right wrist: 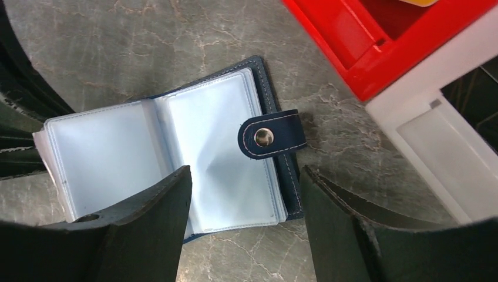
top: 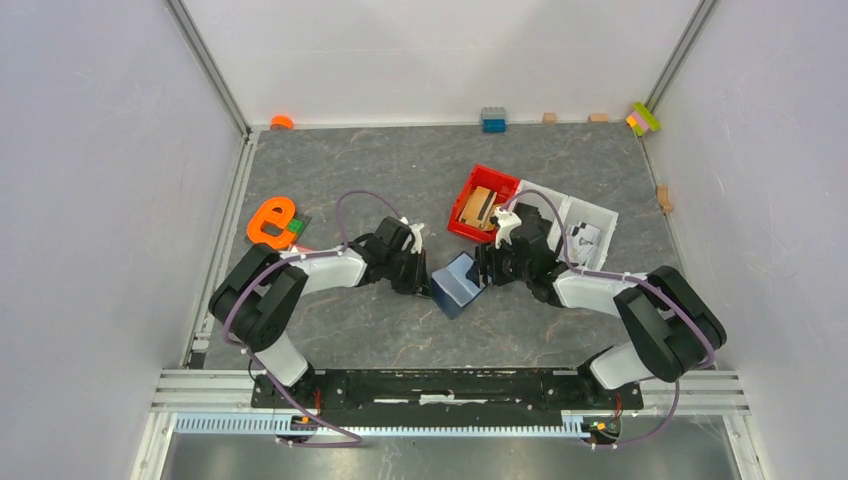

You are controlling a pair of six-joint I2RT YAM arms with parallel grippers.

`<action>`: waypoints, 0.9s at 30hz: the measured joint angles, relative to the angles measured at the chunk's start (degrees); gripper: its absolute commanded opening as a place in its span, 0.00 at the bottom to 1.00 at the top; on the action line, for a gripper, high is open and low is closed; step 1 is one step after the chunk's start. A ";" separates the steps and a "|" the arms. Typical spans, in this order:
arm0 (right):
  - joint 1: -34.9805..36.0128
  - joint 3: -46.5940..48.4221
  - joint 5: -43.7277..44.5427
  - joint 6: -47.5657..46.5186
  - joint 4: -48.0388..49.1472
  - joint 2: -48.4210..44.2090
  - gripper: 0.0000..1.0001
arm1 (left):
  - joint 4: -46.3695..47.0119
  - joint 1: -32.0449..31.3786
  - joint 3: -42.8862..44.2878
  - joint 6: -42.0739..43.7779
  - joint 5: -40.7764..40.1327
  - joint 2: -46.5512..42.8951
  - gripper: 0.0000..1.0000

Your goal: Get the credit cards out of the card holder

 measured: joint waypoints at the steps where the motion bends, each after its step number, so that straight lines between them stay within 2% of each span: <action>1: 0.02 0.00 -0.39 0.04 0.31 0.17 0.70 | -0.04 0.00 0.13 0.00 0.09 0.17 0.16; 11: 3.21 0.11 -1.36 0.20 0.22 0.39 0.67 | -0.13 0.00 0.72 0.00 1.38 0.87 0.18; 18: 5.38 1.01 -0.31 -0.09 -1.60 0.50 0.65 | 0.39 0.00 -2.91 0.00 0.13 -5.05 0.19; 27: 8.07 3.74 1.64 -0.92 -4.20 2.10 0.72 | 3.87 0.00 -3.48 -0.24 0.09 -10.05 0.20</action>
